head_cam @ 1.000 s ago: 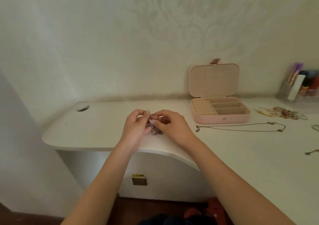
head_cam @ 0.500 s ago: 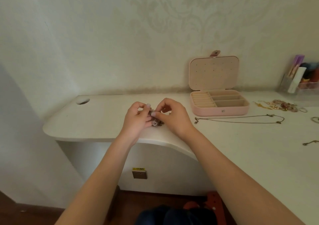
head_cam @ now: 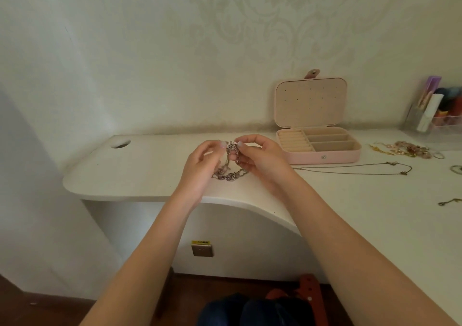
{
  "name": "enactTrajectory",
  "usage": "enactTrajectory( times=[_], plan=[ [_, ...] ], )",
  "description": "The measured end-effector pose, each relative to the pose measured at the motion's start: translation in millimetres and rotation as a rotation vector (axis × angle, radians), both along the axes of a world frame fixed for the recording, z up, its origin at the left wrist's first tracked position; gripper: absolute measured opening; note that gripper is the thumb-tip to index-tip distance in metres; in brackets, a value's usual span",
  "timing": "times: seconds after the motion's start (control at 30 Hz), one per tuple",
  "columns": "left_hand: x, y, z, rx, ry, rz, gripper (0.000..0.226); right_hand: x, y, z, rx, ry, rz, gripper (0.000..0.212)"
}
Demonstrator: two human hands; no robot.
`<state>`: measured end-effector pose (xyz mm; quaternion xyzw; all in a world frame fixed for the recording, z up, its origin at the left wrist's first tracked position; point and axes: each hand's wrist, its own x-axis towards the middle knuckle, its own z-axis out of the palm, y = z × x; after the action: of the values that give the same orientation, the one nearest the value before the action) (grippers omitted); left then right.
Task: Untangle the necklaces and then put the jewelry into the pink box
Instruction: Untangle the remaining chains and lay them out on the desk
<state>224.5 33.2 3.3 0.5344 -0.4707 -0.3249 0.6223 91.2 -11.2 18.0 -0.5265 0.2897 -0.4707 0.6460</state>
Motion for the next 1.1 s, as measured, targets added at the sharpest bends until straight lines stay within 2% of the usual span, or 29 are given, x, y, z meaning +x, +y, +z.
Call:
enactTrajectory(
  times=[0.1, 0.2, 0.27, 0.47, 0.6, 0.8, 0.93, 0.97, 1.03, 1.1],
  plan=[
    [0, 1, -2, -0.017, -0.063, -0.003, 0.013, 1, 0, -1, -0.091, 0.098, -0.019, 0.006],
    [0, 1, -2, -0.045, -0.054, 0.058, 0.004, 4, -2, -6, -0.244, 0.247, -0.149, 0.008],
    [0, -2, -3, -0.040, -0.062, 0.114, 0.007, 6, -5, -9, -0.314, 0.300, -0.240, 0.012],
    [1, -3, -3, 0.022, -0.054, 0.039, 0.015, 5, -12, -11, -0.211, 0.184, -0.268, 0.014],
    [2, -3, -2, 0.029, 0.031, -0.030, 0.020, 6, -13, -15, -0.304, 0.424, -0.267, 0.022],
    [1, -3, -2, 0.053, 0.025, -0.051, 0.024, 5, -16, -15, -0.315, 0.368, -0.329, 0.018],
    [-1, 0, 1, 0.037, 0.032, -0.062, 0.033, 5, -14, -17, -0.495, 0.566, -0.321, 0.016],
    [-1, 0, 1, 0.030, 0.022, -0.068, 0.035, 5, -13, -16, -0.520, 0.574, -0.340, 0.018],
    [0, 0, 0, 0.019, 0.020, -0.061, 0.036, 5, -9, -12, -0.516, 0.470, -0.363, 0.022],
    [2, -3, -2, 0.011, 0.046, -0.032, 0.035, 5, -3, -7, -0.500, 0.343, -0.283, 0.014]
  ],
)
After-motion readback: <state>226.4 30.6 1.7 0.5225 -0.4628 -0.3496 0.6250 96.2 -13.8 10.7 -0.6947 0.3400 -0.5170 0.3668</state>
